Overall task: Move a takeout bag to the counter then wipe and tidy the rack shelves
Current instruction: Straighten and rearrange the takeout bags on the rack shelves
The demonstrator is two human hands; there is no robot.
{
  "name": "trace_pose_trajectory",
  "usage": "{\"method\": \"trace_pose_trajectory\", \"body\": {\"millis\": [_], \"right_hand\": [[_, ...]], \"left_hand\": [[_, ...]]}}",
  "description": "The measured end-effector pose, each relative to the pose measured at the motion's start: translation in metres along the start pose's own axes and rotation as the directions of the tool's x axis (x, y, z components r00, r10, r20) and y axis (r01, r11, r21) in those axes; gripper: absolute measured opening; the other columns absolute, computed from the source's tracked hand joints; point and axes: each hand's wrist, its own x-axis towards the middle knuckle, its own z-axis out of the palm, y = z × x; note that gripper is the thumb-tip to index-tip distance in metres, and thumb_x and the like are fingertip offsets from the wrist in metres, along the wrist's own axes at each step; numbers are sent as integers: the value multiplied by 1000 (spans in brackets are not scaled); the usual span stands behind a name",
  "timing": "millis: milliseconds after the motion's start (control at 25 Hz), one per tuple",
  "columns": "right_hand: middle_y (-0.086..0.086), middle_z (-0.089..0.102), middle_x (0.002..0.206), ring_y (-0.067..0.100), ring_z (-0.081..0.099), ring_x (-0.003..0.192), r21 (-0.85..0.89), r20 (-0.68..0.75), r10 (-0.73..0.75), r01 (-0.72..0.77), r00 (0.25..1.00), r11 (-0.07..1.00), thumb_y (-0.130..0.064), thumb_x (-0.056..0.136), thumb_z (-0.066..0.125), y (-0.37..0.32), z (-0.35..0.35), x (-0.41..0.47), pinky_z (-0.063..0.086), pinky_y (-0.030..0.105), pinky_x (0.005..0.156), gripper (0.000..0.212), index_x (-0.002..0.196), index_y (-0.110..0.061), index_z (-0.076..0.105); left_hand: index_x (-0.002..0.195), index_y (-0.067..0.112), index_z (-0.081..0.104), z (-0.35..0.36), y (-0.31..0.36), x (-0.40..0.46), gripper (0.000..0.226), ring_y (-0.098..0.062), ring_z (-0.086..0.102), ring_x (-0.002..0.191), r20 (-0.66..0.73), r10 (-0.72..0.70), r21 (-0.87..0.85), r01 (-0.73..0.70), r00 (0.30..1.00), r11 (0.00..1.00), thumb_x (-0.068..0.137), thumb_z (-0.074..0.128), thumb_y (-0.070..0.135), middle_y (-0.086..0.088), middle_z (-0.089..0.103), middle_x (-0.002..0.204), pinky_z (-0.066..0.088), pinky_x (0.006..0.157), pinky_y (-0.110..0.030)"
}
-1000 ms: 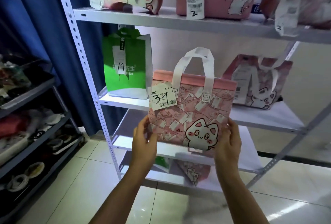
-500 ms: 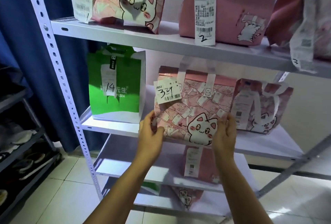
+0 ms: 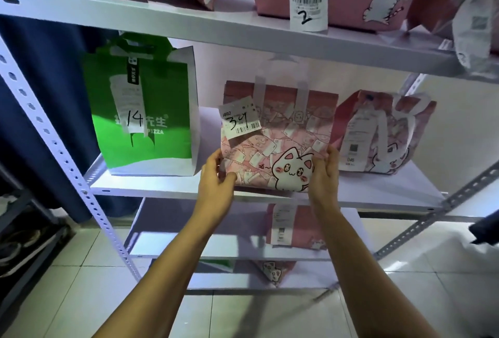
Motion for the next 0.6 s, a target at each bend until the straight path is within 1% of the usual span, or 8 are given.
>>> {"method": "trace_pose_trajectory", "body": {"millis": [80, 160, 200, 240, 320, 360, 520, 600], "right_hand": [[10, 54, 138, 25, 59, 118, -31, -3, -4, 4, 1000, 1000, -29, 109, 34, 7, 4, 6, 50, 54, 103, 39, 147, -22, 36], [0, 57, 126, 17, 60, 110, -50, -7, -14, 14, 1000, 999, -27, 108, 34, 13, 7, 11, 51, 52, 101, 36, 145, -23, 37], [-1, 57, 127, 20, 60, 113, -51, 1, -8, 8, 1000, 999, -26, 108, 35, 16, 8, 15, 51, 53, 102, 39, 146, -24, 36], [1, 54, 136, 25, 57, 122, -57, 24, 4, -3, 1000, 998, -26, 105, 37, 18, 9, 19, 48, 55, 105, 45, 150, -26, 31], [3, 34, 159, 27, 40, 142, -84, 96, 25, -17, 995, 996, -24, 101, 41, 22, 8, 28, 37, 55, 116, 61, 158, -32, 17], [2, 26, 164, 26, 34, 147, -98, 128, 31, -18, 991, 995, -22, 101, 43, 24, 8, 33, 33, 55, 118, 67, 159, -35, 12], [-1, 26, 164, 26, 34, 147, -136, 165, 54, -31, 985, 990, -12, 98, 49, 30, 5, 42, 33, 57, 117, 79, 156, -48, 9], [-4, 24, 165, 24, 31, 148, -148, 168, 58, -33, 984, 988, -12, 98, 50, 32, 3, 44, 31, 57, 118, 82, 154, -53, 7]], "left_hand": [[143, 28, 42, 3, -5, 4, 59, 8, 54, 114, 14, 8, -2, -8, 1000, 1000, 91, 54, 4, 5, 50, 137, 44, 98, -16], [145, 25, 41, 5, -10, 8, 61, 22, 51, 108, 24, 14, -5, -14, 1000, 1000, 91, 52, 1, 7, 48, 137, 40, 88, -1], [146, 24, 40, 7, -12, 11, 61, 24, 50, 108, 26, 13, -8, -13, 1000, 1000, 91, 52, 0, 7, 47, 137, 39, 86, 2], [148, 23, 39, 9, -13, 15, 62, 24, 50, 109, 28, 11, -11, -11, 1000, 1000, 92, 52, 0, 7, 47, 139, 39, 86, 2], [150, 23, 35, 13, -13, 20, 62, 23, 50, 109, 39, 3, -23, -2, 999, 1000, 94, 52, 2, 8, 49, 140, 39, 85, 2], [151, 24, 34, 15, -13, 22, 62, 24, 50, 109, 44, -1, -30, 3, 999, 1000, 95, 52, 4, 10, 49, 139, 39, 83, 3], [150, 33, 34, 24, -11, 24, 60, 29, 49, 102, 50, 15, -15, -15, 999, 1000, 97, 55, 12, 25, 49, 126, 37, 77, 6], [141, 45, 37, 25, -7, 23, 56, 29, 50, 98, 55, 26, -2, -26, 998, 1000, 98, 57, 16, 30, 48, 119, 37, 73, 6]]}}
